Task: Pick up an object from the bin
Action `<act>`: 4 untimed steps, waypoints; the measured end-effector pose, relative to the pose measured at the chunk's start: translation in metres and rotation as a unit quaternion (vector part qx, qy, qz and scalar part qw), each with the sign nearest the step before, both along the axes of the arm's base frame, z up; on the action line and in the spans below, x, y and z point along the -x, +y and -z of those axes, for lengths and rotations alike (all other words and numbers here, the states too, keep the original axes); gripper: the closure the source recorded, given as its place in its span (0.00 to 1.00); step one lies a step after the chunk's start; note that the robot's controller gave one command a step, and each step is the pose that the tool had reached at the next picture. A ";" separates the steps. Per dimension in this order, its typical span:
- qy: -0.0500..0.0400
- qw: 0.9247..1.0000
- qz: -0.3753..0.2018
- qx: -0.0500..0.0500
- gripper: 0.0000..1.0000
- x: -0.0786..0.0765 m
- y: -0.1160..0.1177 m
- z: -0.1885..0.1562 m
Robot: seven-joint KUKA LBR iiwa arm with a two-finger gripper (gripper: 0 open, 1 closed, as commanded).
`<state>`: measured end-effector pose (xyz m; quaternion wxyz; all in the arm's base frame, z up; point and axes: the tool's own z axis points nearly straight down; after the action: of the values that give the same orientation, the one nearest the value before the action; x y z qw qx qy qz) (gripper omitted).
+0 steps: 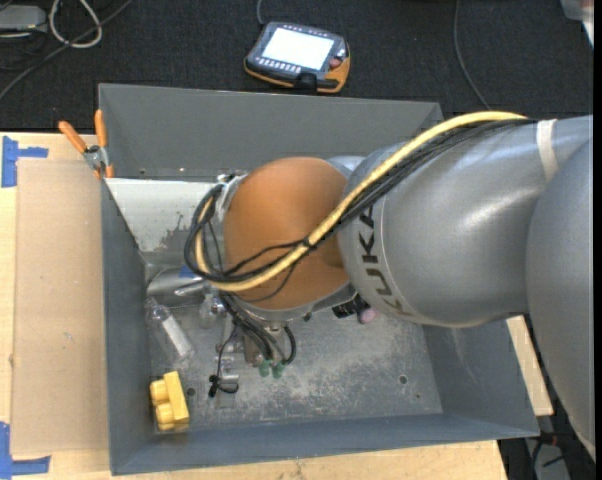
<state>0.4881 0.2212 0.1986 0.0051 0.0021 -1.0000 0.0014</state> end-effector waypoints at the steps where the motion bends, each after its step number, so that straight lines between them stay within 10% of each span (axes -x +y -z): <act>1: -0.004 1.000 0.004 -0.001 0.00 -0.002 -0.002 -0.004; 2: -0.001 0.996 0.087 0.001 0.00 -0.061 -0.104 0.132; 3: -0.009 0.996 -0.090 -0.005 0.00 -0.067 -0.115 0.070; 4: 0.004 0.998 0.059 0.001 0.00 -0.057 -0.105 0.123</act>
Offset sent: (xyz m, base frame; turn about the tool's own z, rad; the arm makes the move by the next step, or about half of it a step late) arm 0.0602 -0.1011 -0.1286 0.1698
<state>0.5452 0.1160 0.0755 0.0091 -0.0565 -0.9984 0.0023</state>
